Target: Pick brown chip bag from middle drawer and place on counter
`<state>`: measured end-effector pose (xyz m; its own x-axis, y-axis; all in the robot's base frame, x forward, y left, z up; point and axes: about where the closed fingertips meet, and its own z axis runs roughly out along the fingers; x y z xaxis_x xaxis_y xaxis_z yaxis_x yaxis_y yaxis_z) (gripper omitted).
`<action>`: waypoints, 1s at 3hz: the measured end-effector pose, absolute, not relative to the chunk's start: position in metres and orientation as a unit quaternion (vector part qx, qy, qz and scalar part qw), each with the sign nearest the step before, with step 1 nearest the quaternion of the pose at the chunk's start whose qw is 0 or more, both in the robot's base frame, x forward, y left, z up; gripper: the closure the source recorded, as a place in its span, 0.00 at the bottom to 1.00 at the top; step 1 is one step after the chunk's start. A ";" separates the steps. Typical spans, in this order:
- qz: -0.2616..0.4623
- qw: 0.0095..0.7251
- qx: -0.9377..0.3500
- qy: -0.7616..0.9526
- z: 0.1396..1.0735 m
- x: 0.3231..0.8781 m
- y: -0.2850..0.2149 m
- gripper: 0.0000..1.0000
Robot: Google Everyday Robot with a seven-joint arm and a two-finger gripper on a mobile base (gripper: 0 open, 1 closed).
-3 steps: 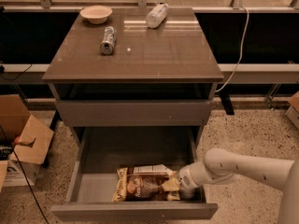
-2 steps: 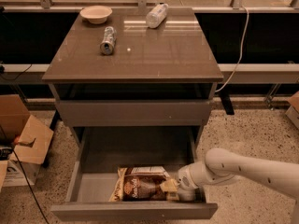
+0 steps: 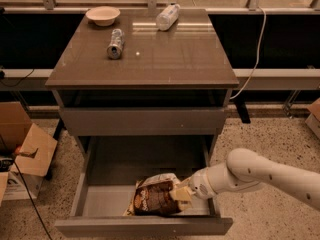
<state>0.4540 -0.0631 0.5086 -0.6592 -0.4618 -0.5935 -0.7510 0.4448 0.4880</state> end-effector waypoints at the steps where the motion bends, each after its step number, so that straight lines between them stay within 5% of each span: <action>1: 0.340 0.237 -0.418 0.809 0.586 0.464 -0.079 1.00; 3: 0.235 0.323 -0.528 0.749 0.741 0.491 -0.106 1.00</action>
Offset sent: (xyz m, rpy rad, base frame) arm 0.0460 -0.0562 0.2699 -0.1840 -0.5459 0.1720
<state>0.4913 -0.1062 0.7407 -0.2327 -0.6395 -0.7327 -0.9434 0.3315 0.0103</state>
